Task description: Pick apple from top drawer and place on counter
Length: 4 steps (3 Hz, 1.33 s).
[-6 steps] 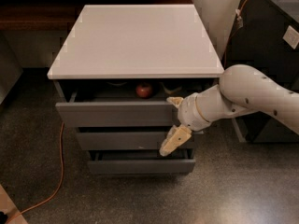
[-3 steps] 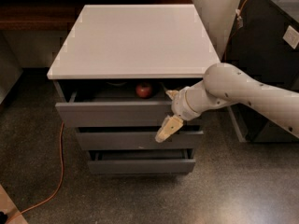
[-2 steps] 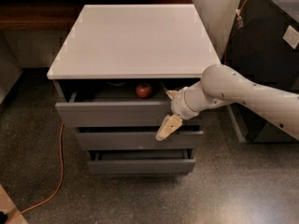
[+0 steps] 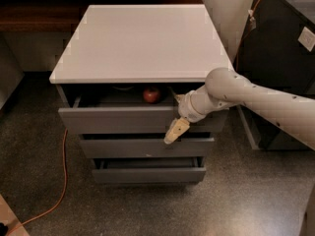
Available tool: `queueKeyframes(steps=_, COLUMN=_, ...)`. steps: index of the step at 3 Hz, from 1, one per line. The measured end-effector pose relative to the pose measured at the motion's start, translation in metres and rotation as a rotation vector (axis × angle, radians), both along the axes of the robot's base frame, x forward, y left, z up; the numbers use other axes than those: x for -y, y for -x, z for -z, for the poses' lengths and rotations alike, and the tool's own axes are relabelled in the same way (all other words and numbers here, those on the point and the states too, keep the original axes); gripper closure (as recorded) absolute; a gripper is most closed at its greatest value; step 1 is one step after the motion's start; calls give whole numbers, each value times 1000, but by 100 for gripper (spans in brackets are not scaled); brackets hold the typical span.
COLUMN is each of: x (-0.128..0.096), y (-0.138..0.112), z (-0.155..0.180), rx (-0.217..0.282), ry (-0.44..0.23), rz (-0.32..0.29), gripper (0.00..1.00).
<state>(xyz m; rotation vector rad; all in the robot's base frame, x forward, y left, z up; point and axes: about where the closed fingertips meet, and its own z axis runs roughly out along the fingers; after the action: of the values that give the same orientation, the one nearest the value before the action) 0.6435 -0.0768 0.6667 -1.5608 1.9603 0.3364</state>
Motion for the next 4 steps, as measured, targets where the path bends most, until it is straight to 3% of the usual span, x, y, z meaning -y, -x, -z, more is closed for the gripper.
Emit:
queueKeyframes(steps=1, x=1, y=-11, z=5, rx=-13, ry=9, rz=4, gripper=18)
queueKeyframes(steps=3, x=-1, y=18, z=0, rx=-42, ry=-20, rz=11, gripper=65)
queueKeyframes(steps=4, x=-1, y=19, z=-1, rx=-43, ry=-21, rz=10, gripper=88)
